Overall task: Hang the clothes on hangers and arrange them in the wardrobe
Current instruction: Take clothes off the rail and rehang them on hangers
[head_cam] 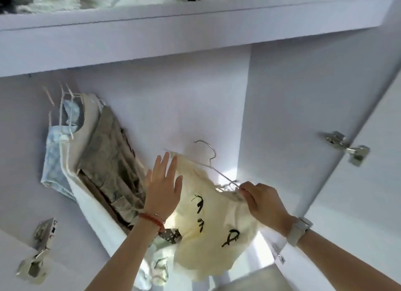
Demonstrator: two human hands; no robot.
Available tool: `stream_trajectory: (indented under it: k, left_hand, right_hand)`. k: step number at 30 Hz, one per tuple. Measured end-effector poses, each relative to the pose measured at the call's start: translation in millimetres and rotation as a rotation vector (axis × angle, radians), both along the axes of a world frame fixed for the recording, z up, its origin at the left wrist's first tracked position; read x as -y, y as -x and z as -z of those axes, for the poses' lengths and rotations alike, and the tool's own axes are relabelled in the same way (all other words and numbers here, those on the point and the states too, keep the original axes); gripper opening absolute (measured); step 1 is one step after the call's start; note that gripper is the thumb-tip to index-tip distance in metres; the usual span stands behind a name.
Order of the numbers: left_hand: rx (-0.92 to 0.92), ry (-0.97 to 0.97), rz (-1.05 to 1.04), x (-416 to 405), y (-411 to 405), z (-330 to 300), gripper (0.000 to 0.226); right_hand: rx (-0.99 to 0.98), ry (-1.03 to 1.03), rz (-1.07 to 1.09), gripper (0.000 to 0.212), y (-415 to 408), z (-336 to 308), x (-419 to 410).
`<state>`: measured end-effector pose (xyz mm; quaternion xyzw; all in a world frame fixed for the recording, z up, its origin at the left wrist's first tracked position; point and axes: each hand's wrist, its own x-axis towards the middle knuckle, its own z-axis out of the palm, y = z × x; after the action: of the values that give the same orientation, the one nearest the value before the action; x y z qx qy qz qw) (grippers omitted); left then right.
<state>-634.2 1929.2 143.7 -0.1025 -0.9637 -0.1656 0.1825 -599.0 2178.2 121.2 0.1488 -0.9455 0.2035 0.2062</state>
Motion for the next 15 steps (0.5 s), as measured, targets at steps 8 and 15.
stream_trajectory:
  k: [8, 15]
  left_hand:
    - [0.166, -0.112, 0.652, -102.2, -83.0, 42.2, 0.036]
    - [0.554, -0.249, 1.108, -208.5, -185.7, 50.5, 0.016]
  right_hand:
    - [-0.152, -0.189, 0.291, 0.047, -178.1, 11.6, -106.1]
    - [-0.135, -0.265, 0.863, 0.035, -325.9, 8.7, -178.5]
